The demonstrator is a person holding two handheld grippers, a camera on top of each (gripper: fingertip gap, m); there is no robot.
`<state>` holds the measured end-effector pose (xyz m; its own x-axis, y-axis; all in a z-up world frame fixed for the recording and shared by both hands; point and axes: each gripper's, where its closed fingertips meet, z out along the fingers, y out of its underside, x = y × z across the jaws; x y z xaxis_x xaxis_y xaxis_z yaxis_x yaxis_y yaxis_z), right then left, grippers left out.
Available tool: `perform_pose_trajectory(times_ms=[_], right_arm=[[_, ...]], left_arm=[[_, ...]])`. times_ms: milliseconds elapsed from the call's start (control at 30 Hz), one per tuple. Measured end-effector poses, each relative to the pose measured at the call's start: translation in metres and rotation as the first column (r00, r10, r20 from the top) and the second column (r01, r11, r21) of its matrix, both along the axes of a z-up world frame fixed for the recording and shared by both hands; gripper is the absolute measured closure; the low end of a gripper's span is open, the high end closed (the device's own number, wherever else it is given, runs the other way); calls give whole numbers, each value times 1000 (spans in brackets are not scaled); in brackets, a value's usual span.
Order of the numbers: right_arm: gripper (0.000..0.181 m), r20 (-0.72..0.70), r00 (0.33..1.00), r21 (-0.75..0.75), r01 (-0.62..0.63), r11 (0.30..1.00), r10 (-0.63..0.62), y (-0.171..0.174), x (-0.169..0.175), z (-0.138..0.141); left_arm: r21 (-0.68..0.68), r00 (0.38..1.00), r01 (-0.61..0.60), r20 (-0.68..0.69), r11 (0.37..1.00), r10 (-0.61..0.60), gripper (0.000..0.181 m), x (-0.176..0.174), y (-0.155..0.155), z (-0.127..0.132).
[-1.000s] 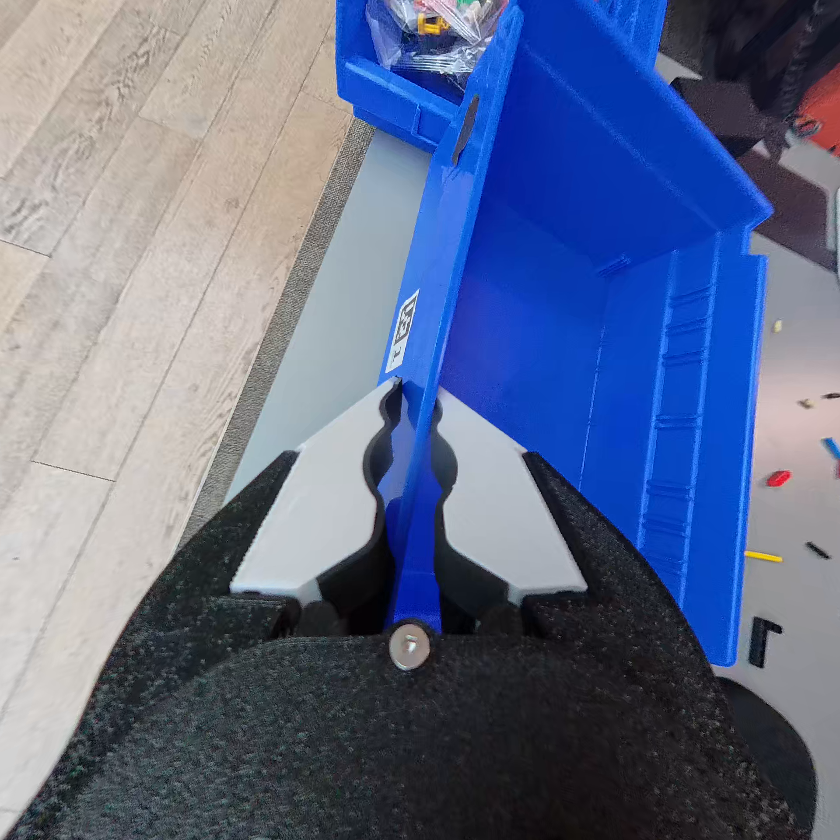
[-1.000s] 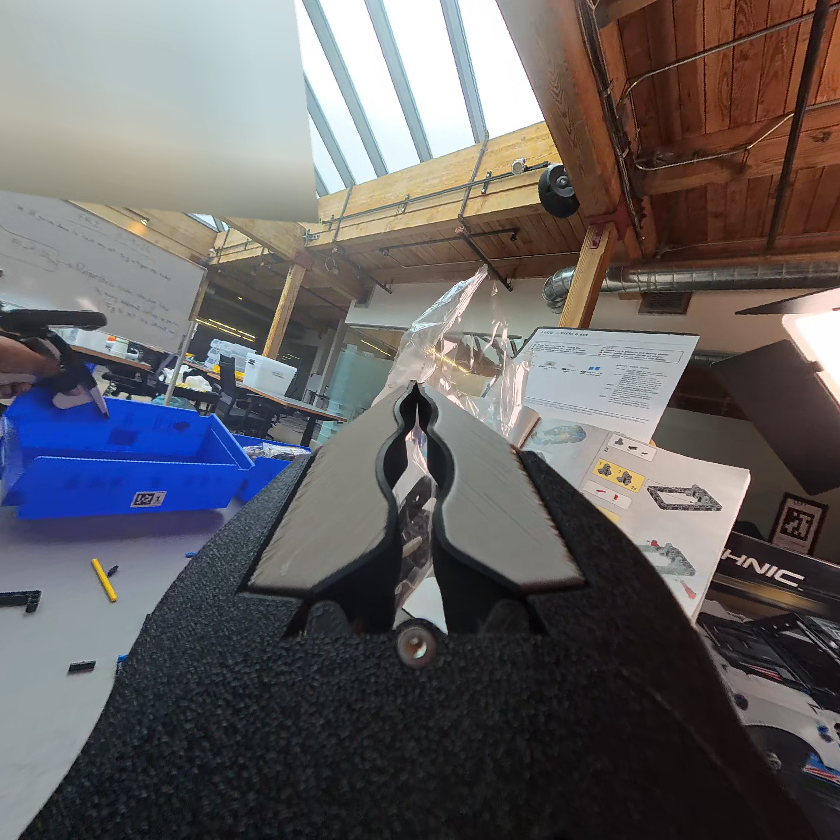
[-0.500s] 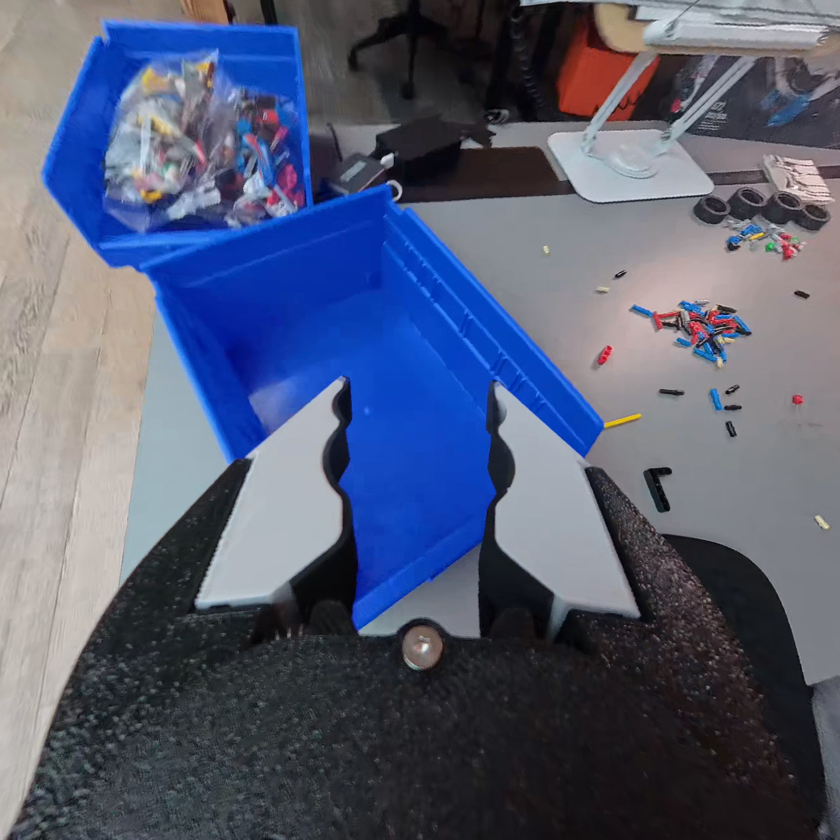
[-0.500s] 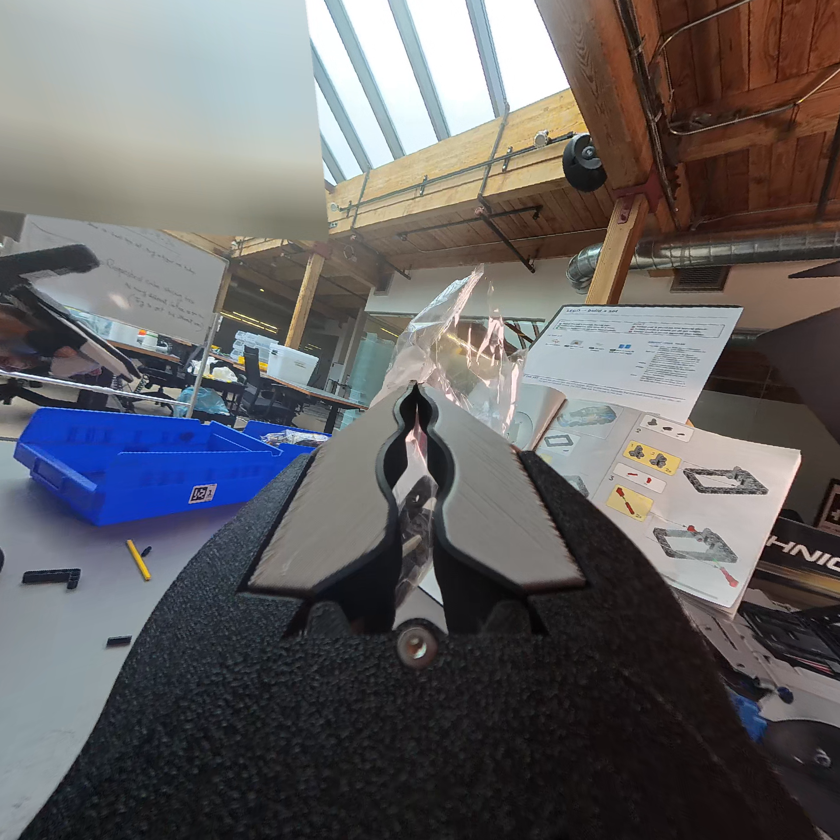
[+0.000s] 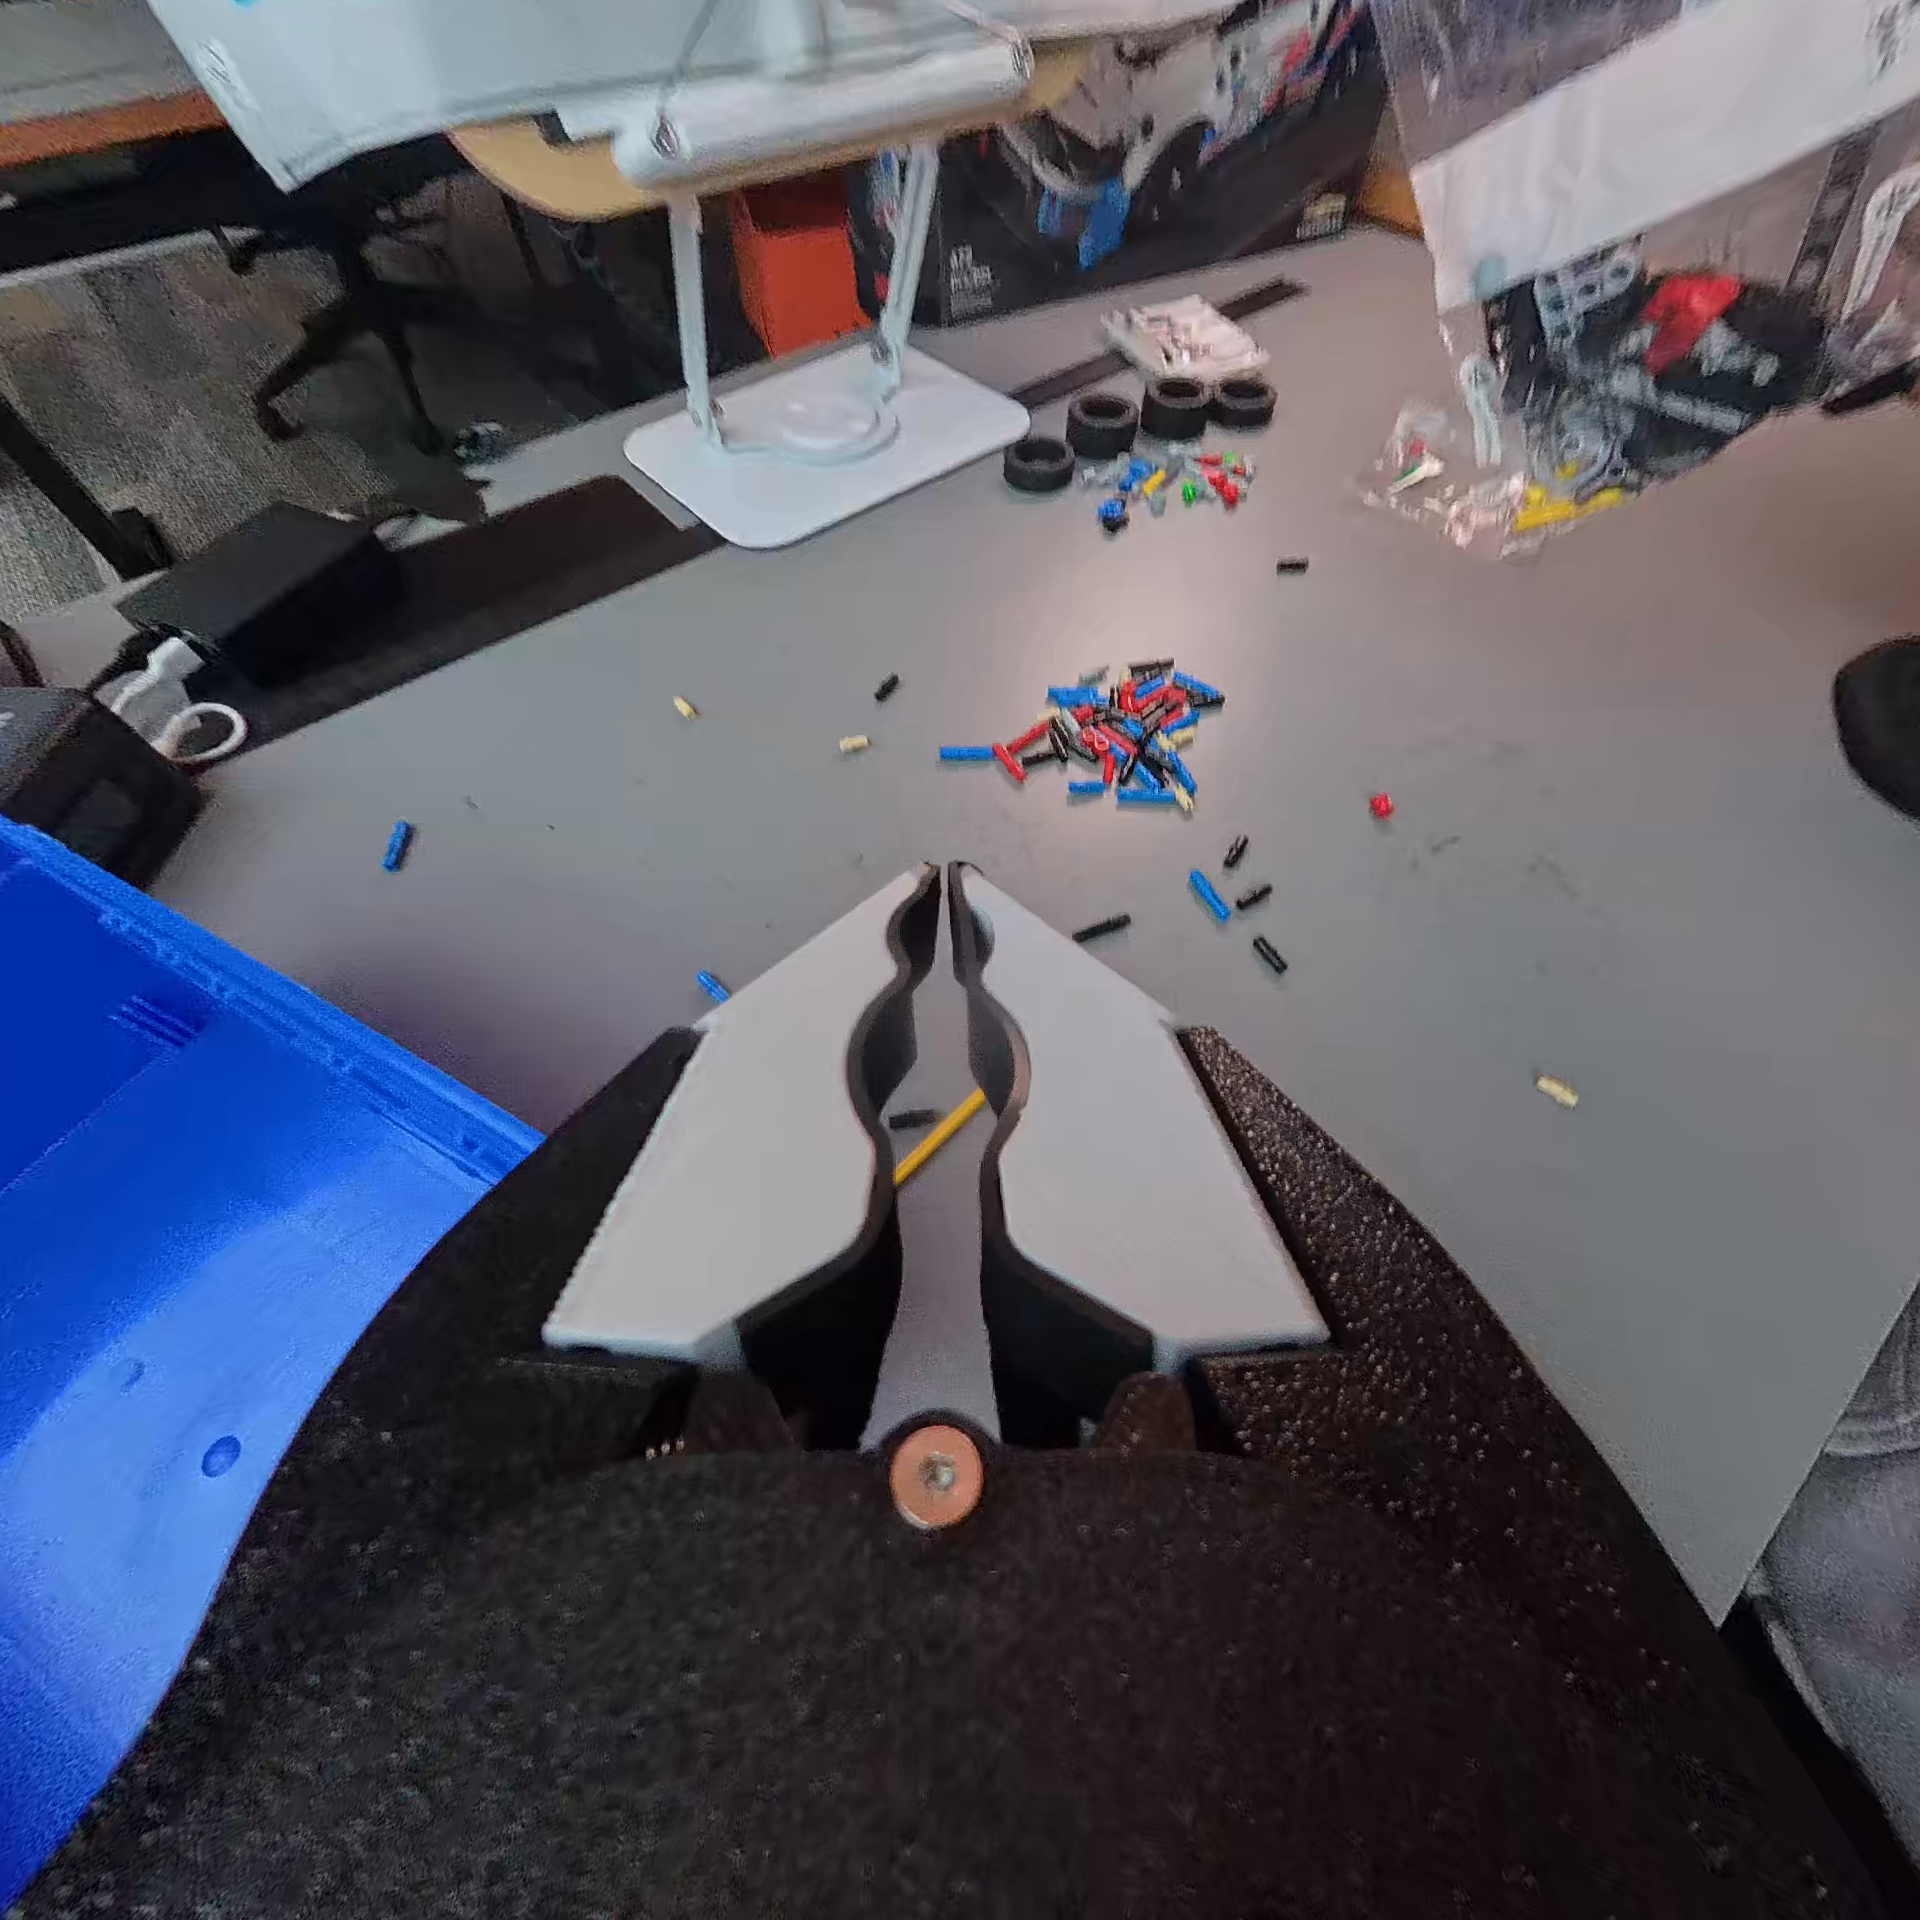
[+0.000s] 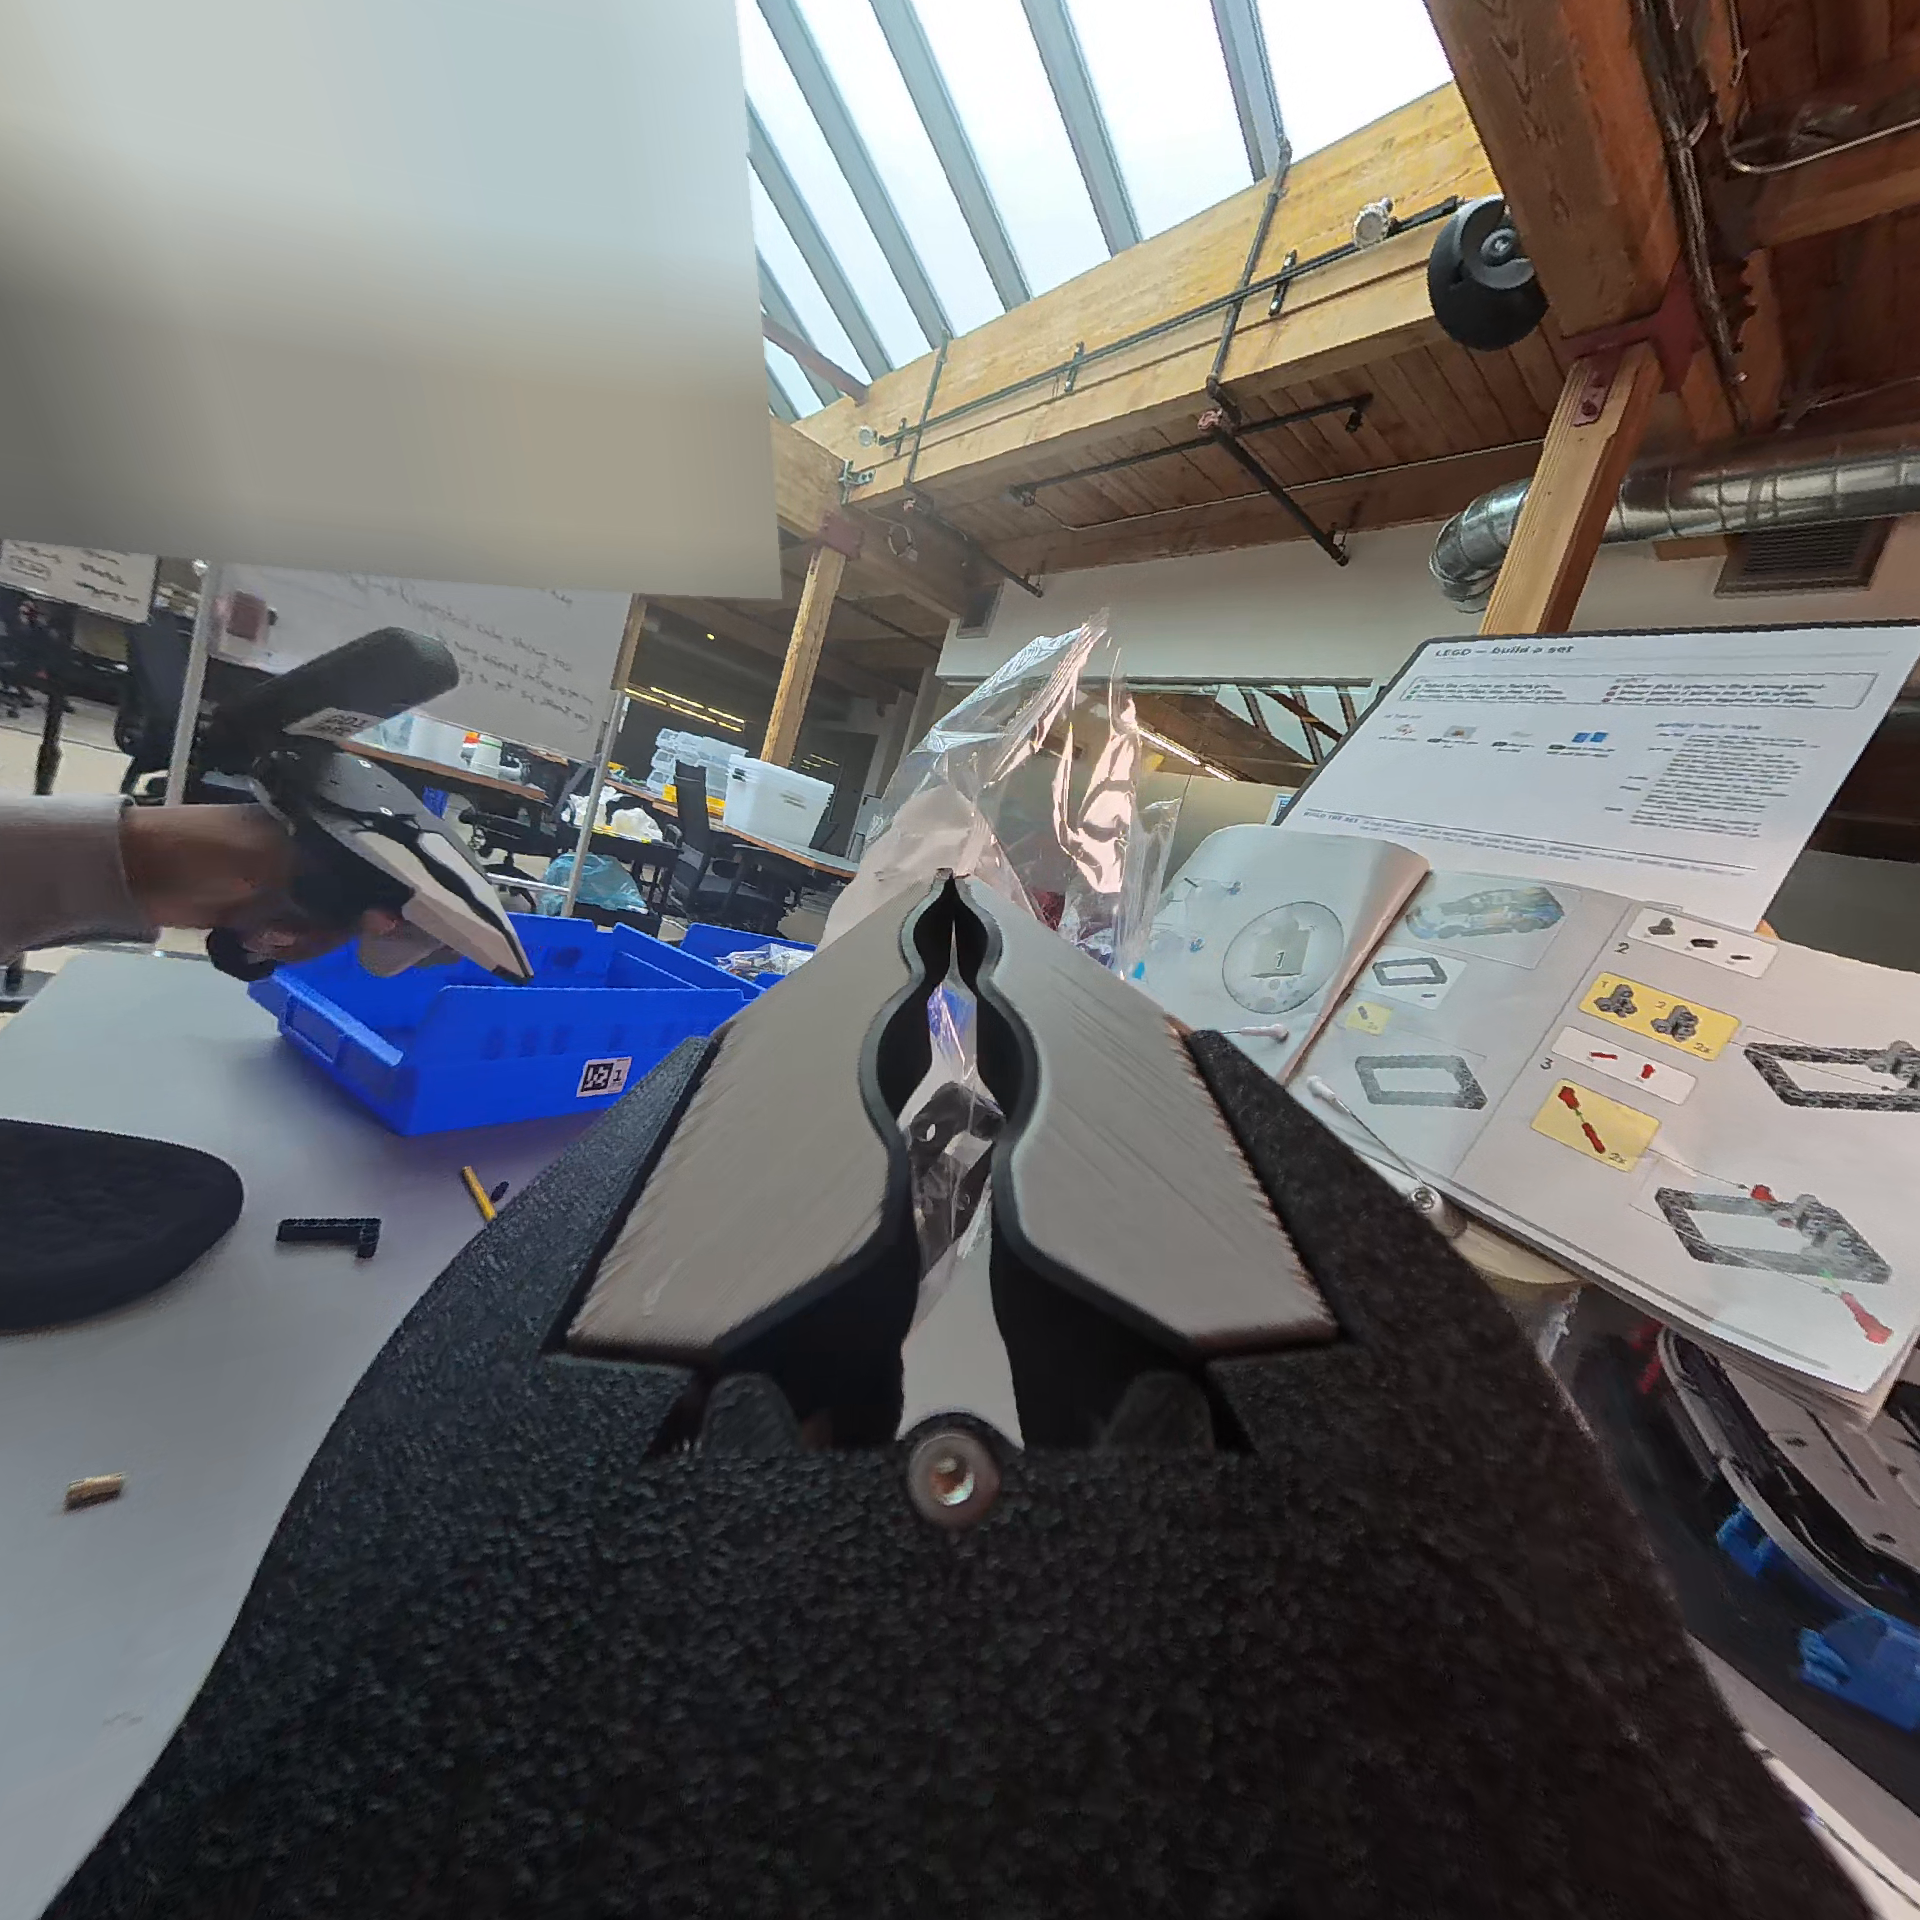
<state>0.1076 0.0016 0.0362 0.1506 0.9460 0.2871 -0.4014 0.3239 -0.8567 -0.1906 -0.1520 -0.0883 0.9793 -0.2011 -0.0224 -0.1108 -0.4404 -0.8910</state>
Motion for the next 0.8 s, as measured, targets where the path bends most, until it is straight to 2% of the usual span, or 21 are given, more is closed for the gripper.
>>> perform_pose_trajectory(times_ms=[67,167,300,500,600,667,800], right_arm=[[181,12,1000,-8,-17,1000,17,-1,-3,-6],[181,24,999,-29,-38,999,38,-2,-8,-13],[181,42,998,-36,-51,998,53,-2,-12,-20],[181,40,994,-56,-99,993,102,-7,-12,-23],[181,49,989,-55,-140,989,143,-13,-12,-25],[181,59,985,-57,-161,985,165,-15,-14,-28],[181,77,975,-72,-205,976,210,-20,-18,-35]], left_arm=[[-125,996,29,-75,992,-39,181,14,2,-29],[-345,982,48,-155,937,-107,172,24,-2,-75],[-503,951,53,-238,863,-197,166,28,1,-111],[-631,884,27,-348,776,-314,157,25,14,-135],[-659,889,56,-309,750,-337,161,26,18,-137],[-687,908,100,-233,719,-349,175,32,14,-138],[-718,896,142,-200,682,-397,177,32,13,-138]])
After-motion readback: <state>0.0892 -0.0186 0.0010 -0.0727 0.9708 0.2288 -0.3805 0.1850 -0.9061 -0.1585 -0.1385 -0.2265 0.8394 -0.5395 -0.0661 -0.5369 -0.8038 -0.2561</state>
